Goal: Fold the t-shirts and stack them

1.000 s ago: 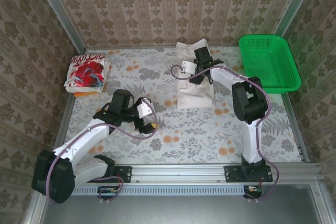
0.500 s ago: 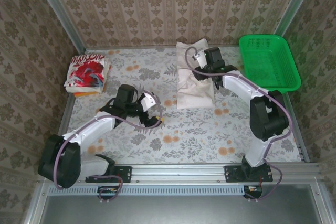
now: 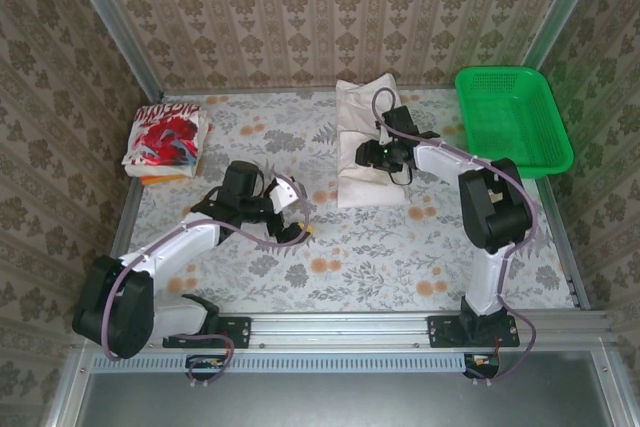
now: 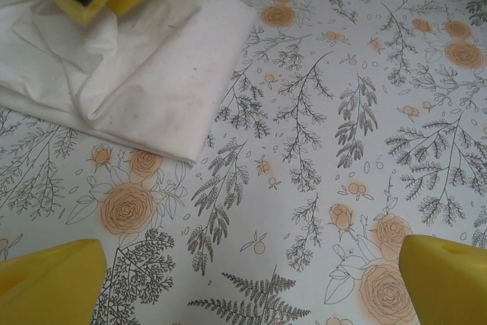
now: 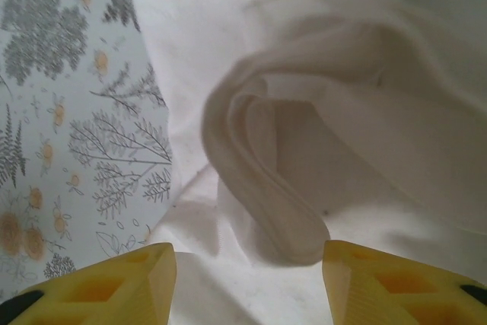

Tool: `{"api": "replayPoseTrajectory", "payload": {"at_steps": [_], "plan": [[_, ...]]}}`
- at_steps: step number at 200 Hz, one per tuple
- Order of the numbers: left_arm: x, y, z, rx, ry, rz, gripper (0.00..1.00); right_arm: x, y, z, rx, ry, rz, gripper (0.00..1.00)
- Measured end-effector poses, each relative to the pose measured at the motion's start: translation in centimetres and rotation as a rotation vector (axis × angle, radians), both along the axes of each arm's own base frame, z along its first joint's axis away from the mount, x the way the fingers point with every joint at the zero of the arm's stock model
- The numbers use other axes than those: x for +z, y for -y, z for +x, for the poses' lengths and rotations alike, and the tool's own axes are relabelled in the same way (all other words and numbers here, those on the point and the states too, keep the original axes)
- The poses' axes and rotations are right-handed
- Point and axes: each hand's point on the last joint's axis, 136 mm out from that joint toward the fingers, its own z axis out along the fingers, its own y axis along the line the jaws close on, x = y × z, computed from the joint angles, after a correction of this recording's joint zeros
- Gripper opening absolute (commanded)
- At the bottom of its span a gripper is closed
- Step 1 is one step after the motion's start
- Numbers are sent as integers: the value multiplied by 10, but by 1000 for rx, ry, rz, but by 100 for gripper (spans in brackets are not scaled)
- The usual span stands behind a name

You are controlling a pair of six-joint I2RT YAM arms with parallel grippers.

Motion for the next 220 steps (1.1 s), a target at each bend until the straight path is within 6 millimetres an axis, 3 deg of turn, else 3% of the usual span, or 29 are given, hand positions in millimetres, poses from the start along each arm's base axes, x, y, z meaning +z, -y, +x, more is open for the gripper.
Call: {"api": "replayPoseTrajectory", "payload": {"at_steps": [27, 61, 89, 118, 135, 162, 184, 220], "plan": [[5, -1, 0, 2, 16, -7, 100, -11, -11, 9, -15, -49, 56, 49], [14, -3, -3, 6, 52, -19, 100, 5, -26, 23, -10, -41, 133, 40], [14, -4, -3, 8, 55, -17, 100, 18, -41, 48, 11, -9, 186, 40], [12, -4, -3, 8, 49, -14, 100, 11, -54, 76, 31, -7, 213, 43], [13, -3, -2, 9, 54, -17, 100, 8, -57, 88, 38, -7, 217, 50], [13, -1, 3, 22, 72, -23, 100, 18, -55, 95, 68, 33, 197, 63], [8, 5, 10, 38, 67, -21, 100, 36, -46, 96, 75, 94, 155, 65], [-15, 18, 15, 38, 14, 4, 100, 52, -2, 73, 5, 134, 64, 62]]}}
